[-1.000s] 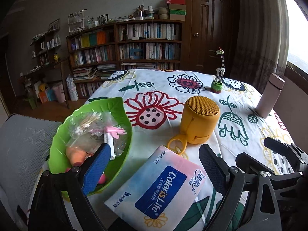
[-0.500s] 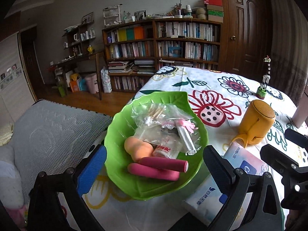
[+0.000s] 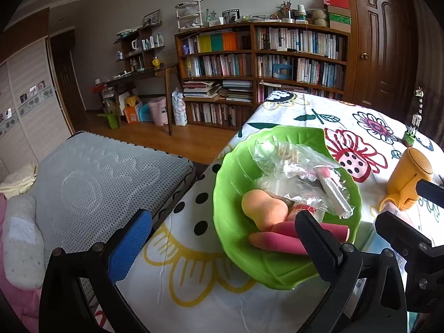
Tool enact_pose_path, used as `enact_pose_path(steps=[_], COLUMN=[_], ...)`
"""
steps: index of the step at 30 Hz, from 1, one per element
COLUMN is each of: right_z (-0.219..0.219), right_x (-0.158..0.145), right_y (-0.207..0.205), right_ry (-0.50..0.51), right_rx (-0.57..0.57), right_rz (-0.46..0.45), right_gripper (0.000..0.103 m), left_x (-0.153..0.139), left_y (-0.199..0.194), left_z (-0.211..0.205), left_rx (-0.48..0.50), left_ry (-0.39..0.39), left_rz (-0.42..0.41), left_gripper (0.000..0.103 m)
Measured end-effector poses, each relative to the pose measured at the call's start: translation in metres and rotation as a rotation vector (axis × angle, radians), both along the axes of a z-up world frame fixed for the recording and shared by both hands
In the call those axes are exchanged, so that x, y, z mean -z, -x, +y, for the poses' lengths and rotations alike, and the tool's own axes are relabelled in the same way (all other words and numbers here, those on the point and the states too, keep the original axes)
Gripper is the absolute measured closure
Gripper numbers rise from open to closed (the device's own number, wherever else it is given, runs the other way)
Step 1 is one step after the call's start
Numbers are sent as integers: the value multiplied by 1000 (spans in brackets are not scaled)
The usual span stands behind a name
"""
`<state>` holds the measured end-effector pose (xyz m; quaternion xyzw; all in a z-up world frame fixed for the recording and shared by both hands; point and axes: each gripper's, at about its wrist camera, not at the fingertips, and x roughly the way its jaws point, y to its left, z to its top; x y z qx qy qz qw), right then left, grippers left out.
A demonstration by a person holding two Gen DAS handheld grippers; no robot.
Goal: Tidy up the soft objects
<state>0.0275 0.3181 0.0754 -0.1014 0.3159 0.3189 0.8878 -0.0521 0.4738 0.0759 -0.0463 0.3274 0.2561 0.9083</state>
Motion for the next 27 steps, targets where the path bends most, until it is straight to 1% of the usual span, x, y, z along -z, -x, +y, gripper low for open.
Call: enact_pose_path(steps=[5, 10, 13, 20, 27], right_z=[16, 25, 30, 36, 40], right_x=[2, 1, 1, 1, 3], right_y=[0, -2, -2, 0, 4], right_ry=[34, 34, 28, 40, 57], right_rx=[-27, -44, -42, -35, -55], right_rz=[-7, 6, -8, -26, -35], right_gripper=[0, 0, 0, 0, 0], left_x=[4, 7, 8, 10, 10], left_y=[3, 3, 3, 5, 4], left_z=[12, 20, 24, 27, 27], left_rx=[-26, -41, -50, -56, -55], left_ry=[-3, -3, -1, 3, 3], left_rz=[10, 14, 17, 17, 17], left_gripper=[0, 0, 0, 0, 0])
